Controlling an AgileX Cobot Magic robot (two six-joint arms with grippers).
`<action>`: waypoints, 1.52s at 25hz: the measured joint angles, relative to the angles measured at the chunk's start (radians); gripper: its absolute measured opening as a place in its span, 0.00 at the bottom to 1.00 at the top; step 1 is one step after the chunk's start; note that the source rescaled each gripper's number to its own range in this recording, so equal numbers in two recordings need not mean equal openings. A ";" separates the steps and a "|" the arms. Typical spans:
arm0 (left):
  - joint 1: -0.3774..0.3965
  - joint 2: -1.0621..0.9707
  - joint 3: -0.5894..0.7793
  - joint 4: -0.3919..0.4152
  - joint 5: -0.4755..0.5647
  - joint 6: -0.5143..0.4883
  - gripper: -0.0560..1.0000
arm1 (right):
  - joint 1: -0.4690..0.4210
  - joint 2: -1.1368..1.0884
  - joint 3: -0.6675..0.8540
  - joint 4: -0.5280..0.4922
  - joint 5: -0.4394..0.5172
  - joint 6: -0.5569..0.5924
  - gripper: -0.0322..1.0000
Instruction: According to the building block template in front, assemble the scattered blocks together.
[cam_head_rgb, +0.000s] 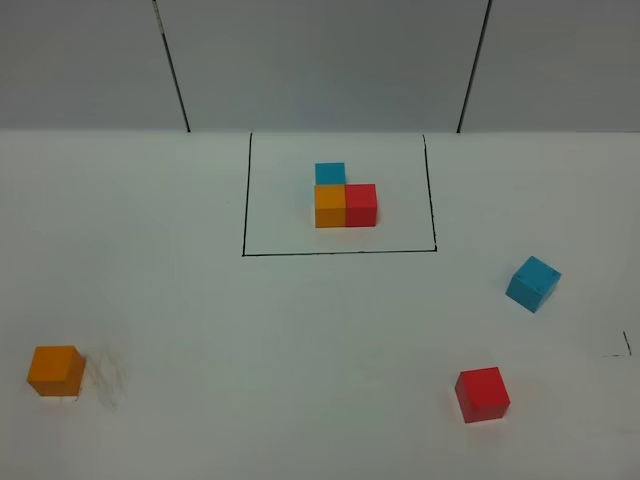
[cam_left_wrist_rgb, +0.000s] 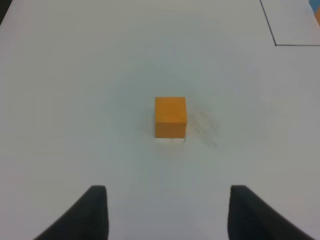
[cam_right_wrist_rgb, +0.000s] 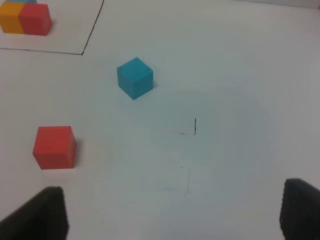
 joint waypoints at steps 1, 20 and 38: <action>0.000 0.000 0.000 0.000 0.000 0.000 0.30 | 0.000 0.000 0.000 0.000 0.000 0.000 0.74; 0.000 0.000 0.000 0.000 0.000 -0.001 0.30 | 0.000 0.000 0.000 0.000 0.000 0.000 0.74; 0.000 0.358 -0.108 0.011 -0.034 -0.135 0.53 | 0.000 0.000 0.000 0.000 0.000 0.000 0.74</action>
